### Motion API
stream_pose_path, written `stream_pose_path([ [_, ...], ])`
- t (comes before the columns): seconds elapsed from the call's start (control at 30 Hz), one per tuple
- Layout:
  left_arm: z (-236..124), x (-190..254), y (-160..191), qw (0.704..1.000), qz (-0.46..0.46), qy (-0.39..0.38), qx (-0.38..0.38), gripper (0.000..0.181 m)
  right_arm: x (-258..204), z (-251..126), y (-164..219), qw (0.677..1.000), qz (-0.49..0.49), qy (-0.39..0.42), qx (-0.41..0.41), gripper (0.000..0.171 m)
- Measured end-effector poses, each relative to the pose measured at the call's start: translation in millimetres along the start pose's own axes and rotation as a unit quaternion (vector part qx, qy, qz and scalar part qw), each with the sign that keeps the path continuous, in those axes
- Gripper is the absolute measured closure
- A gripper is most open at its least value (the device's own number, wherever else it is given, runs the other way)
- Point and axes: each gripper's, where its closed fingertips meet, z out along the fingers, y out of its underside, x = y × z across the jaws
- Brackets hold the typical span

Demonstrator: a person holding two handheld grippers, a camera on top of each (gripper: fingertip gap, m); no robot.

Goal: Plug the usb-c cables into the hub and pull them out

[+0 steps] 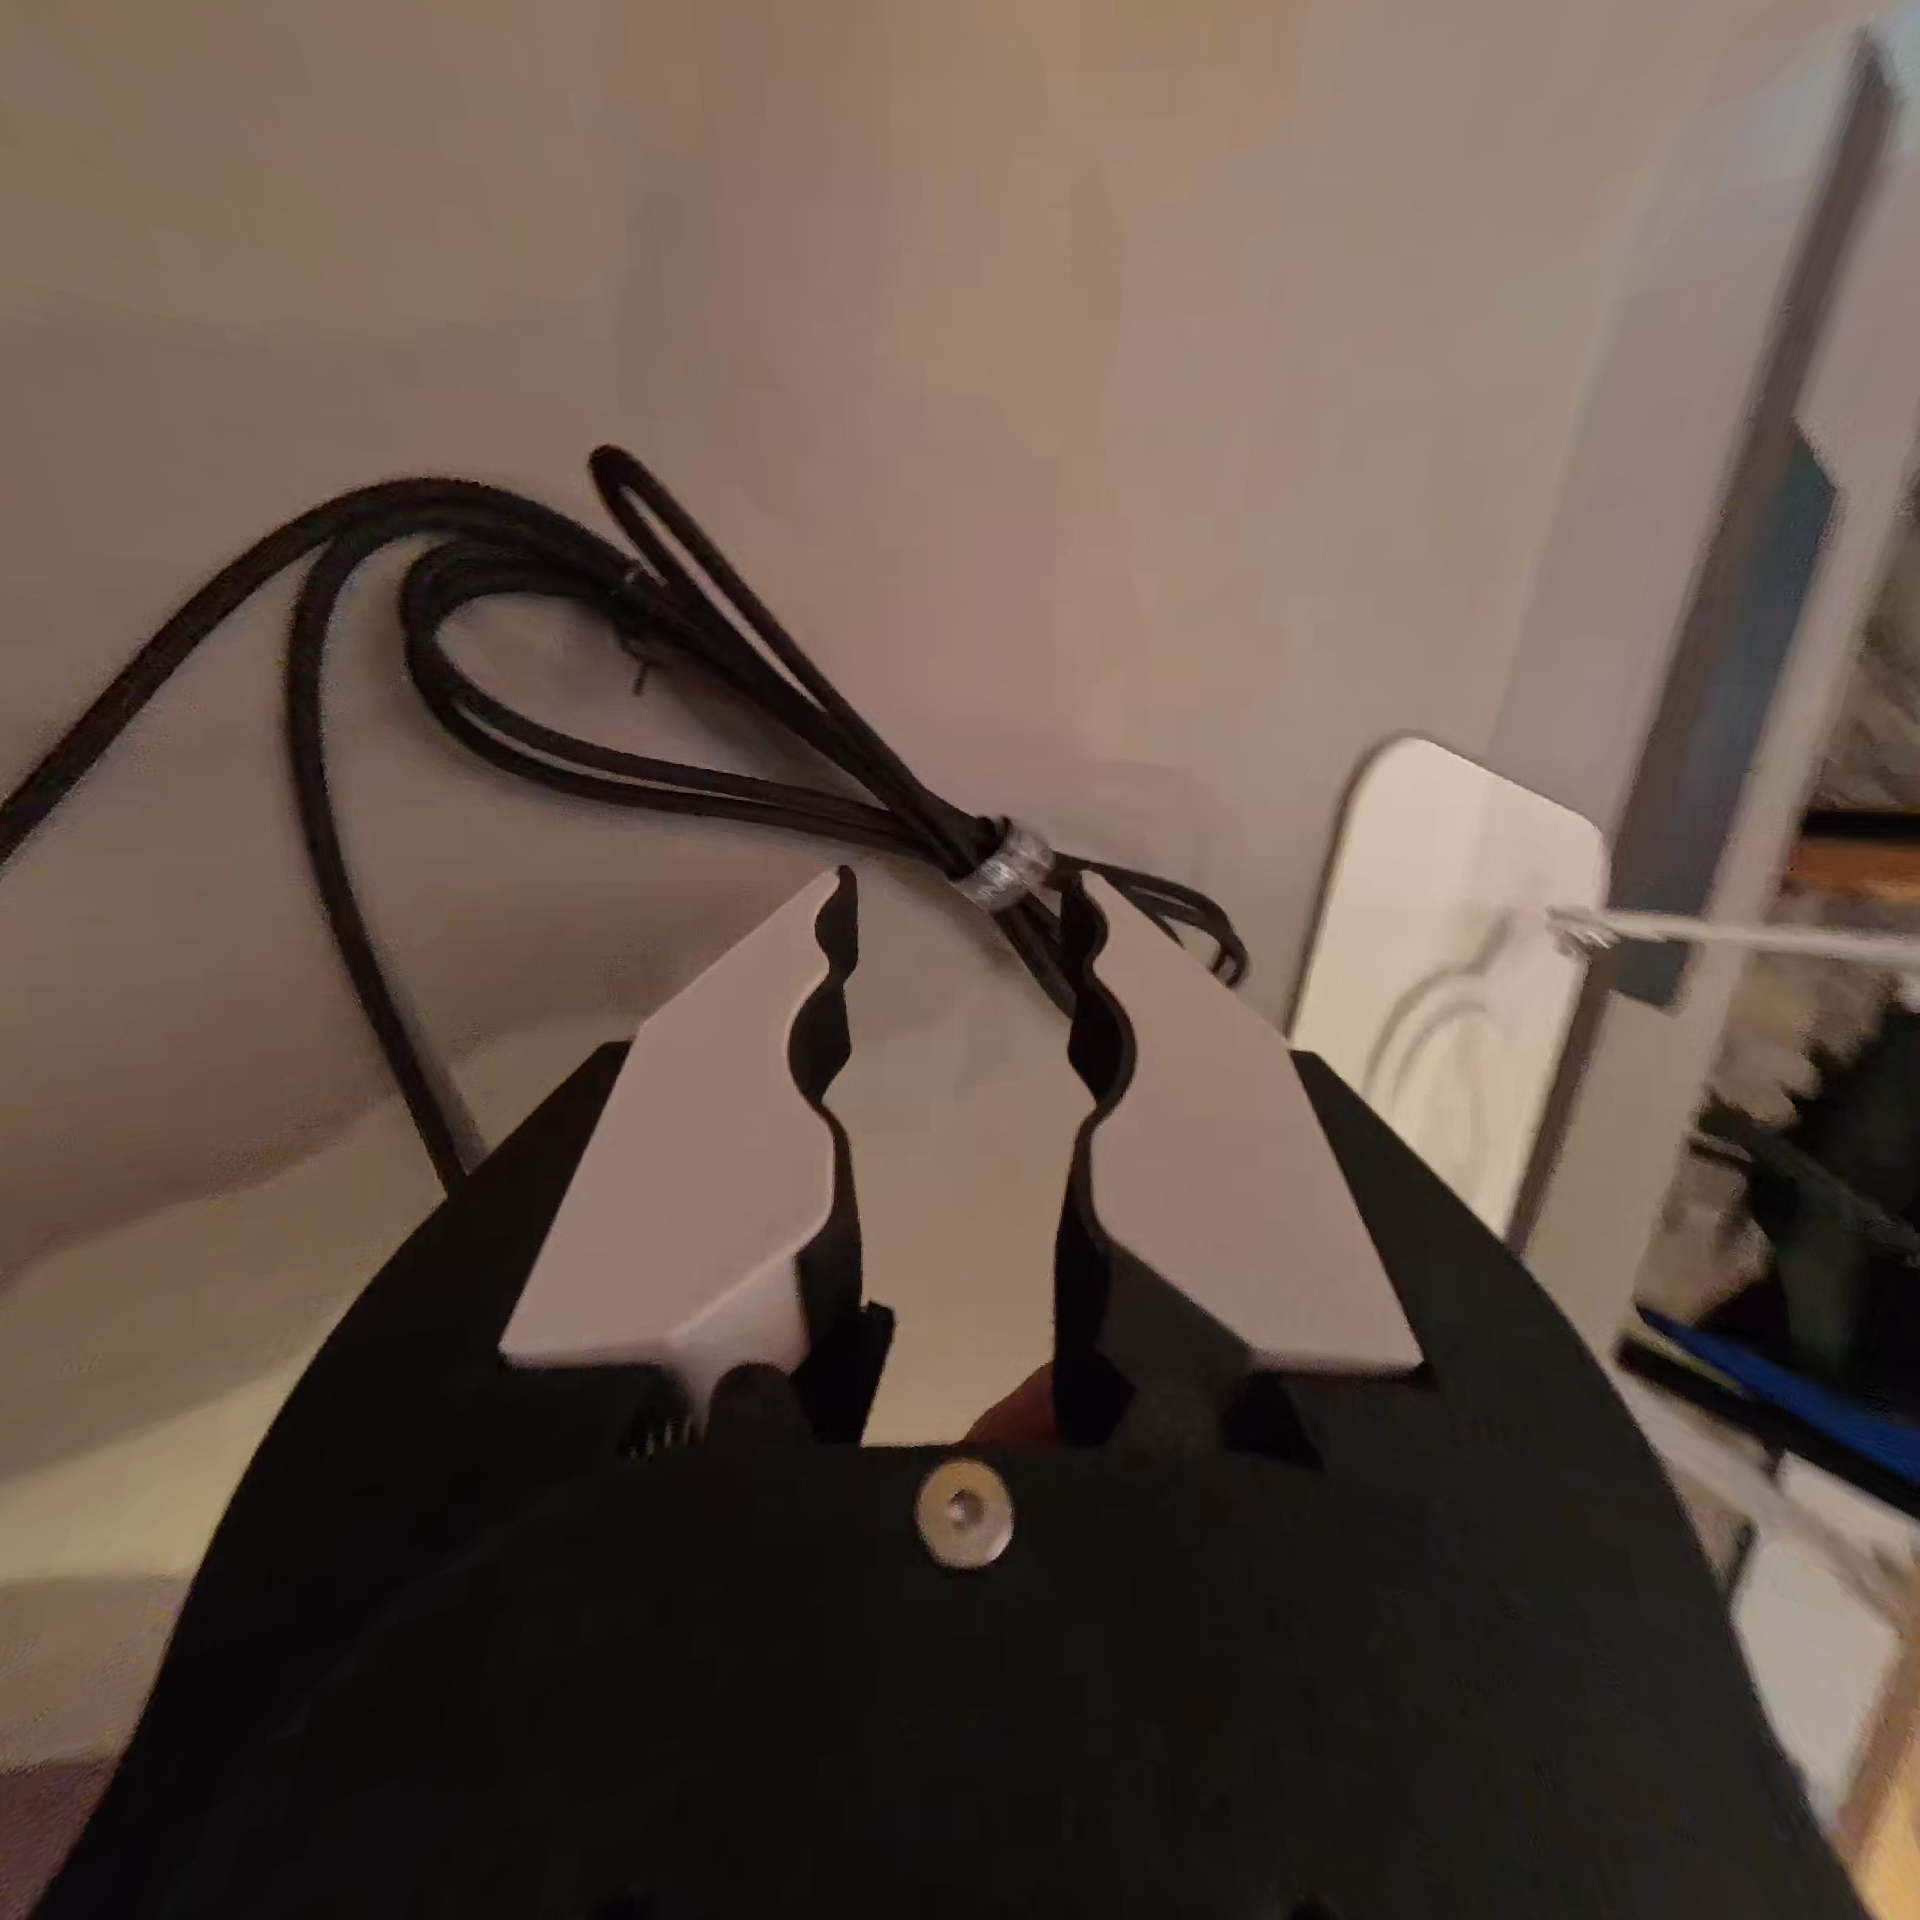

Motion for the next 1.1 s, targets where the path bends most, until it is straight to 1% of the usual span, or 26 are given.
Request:
stream_pose_path([
  [0.07,-0.1,-4.8,9.2,1.000,-0.009,-0.003,-0.004,0.172,-0.5,11.2,-1.5,0.999,-0.024,-0.036,0.006,0.129],
  [0.13,-1.0,-7.5,12.4,1.000,-0.008,-0.003,-0.004,0.172,-3.0,22.6,3.4,0.996,-0.062,-0.063,-0.019,0.129],
  [0.17,-1.2,-7.9,12.8,1.000,-0.008,-0.001,-0.004,0.172,-4.0,28.9,7.6,0.994,-0.074,-0.073,-0.036,0.137],
  [0.23,-0.7,-7.6,12.9,1.000,-0.005,0.000,-0.005,0.172,-5.6,34.2,5.1,0.992,-0.067,-0.100,-0.030,0.144],
  [0.3,0.3,-6.7,14.0,1.000,0.002,0.000,-0.011,0.172,-4.2,34.8,7.5,0.990,-0.058,-0.119,-0.045,0.155],
  [0.33,0.7,-6.5,14.4,1.000,0.003,0.000,-0.012,0.172,-2.4,34.4,7.5,0.990,-0.049,-0.121,-0.051,0.160],
  [0.43,-0.7,-6.1,15.1,1.000,0.005,0.002,-0.011,0.172,3.2,27.4,5.6,0.993,-0.001,-0.111,-0.037,0.164],
  [0.53,-5.1,-7.0,14.4,1.000,0.010,0.001,-0.009,0.172,19.2,3.0,9.8,0.997,0.047,-0.065,-0.017,0.165],
  [0.67,-12.5,-12.1,7.9,1.000,0.015,-0.010,-0.003,0.172,44.9,-55.8,19.5,0.994,0.108,0.009,0.021,0.166],
  [0.77,-17.7,-15.7,2.8,1.000,0.020,-0.021,0.001,0.172,60.7,-117.3,33.0,0.987,0.135,0.075,0.038,0.166],
  [0.87,-21.2,-16.6,-1.0,0.999,0.025,-0.026,0.002,0.172,68.6,-188.4,46.3,0.978,0.137,0.148,0.050,0.166],
  [1.0,-21.5,-14.5,-3.2,0.999,0.029,-0.025,0.000,0.172,65.9,-287.0,76.1,0.962,0.124,0.242,0.007,0.166],
  [1.1,-21.1,-13.8,-3.5,0.999,0.031,-0.025,-0.002,0.172,52.4,-355.4,103.2,0.947,0.116,0.293,-0.055,0.165],
])
